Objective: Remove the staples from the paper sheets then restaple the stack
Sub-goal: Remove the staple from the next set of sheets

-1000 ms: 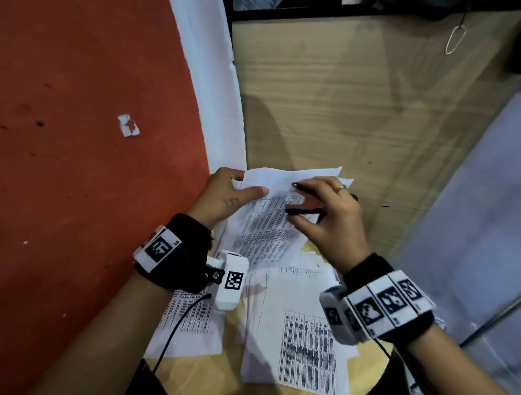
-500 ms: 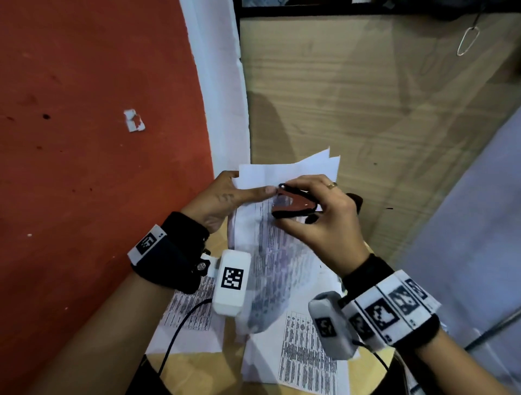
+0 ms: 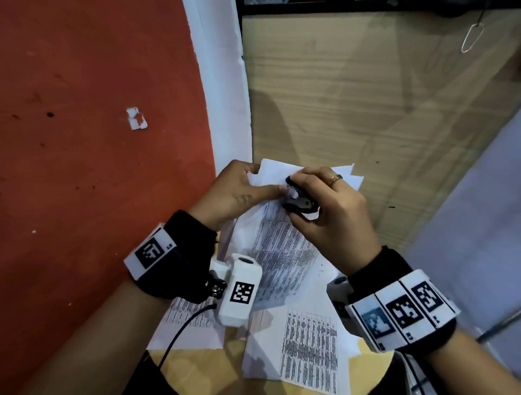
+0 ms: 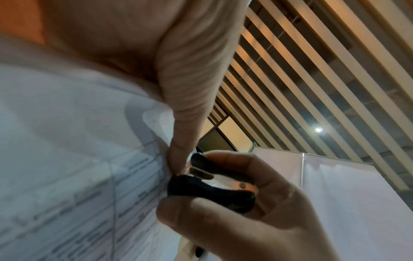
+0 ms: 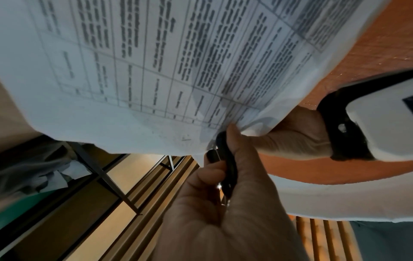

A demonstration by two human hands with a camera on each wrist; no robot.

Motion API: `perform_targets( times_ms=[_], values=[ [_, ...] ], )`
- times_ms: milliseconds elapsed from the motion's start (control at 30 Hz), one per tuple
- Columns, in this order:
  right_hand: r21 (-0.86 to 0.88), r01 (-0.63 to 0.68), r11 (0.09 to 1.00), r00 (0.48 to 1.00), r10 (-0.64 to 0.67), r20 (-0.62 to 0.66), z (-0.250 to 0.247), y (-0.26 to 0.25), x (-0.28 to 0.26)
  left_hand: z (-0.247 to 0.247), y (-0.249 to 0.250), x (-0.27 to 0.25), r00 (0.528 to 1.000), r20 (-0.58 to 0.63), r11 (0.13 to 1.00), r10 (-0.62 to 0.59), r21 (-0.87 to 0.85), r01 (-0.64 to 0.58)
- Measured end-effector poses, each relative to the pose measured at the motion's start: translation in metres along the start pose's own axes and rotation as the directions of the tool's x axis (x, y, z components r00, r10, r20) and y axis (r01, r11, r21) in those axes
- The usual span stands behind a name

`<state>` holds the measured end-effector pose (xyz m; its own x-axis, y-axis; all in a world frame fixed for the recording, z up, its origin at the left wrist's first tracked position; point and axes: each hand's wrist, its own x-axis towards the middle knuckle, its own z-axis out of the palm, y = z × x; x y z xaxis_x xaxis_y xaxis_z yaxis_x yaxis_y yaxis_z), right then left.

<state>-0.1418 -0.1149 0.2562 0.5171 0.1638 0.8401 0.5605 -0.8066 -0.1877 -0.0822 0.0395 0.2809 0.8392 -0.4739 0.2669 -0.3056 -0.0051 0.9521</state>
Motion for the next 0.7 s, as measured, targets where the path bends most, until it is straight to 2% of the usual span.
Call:
perform_targets(
  times_ms=[200,367,467,567,700],
  values=[
    [-0.105,0.026,0.994,0.998,-0.021,0.051,-0.002,-0.005,0.007,0.005,-0.001,0.000,0.996,-0.077,0.998,0.041,0.050,-0.037],
    [-0.145,0.023,0.989,0.999,-0.016,0.047,-0.001,-0.009,0.011,0.008,-0.001,0.002,0.978,-0.195,0.988,0.076,0.146,-0.047],
    [-0.154,0.015,0.988,0.999,-0.008,0.043,0.001,-0.011,0.012,0.008,-0.002,0.003,0.971,-0.223,0.982,0.086,0.185,-0.044],
    [-0.161,0.013,0.987,0.999,-0.006,0.044,0.003,-0.010,0.013,0.007,-0.002,0.002,0.969,-0.231,0.980,0.086,0.195,-0.040],
    [-0.157,0.040,0.987,0.998,-0.032,0.049,0.004,-0.005,0.013,0.003,0.000,0.001,0.986,-0.163,0.994,0.038,0.107,-0.020]
  ],
)
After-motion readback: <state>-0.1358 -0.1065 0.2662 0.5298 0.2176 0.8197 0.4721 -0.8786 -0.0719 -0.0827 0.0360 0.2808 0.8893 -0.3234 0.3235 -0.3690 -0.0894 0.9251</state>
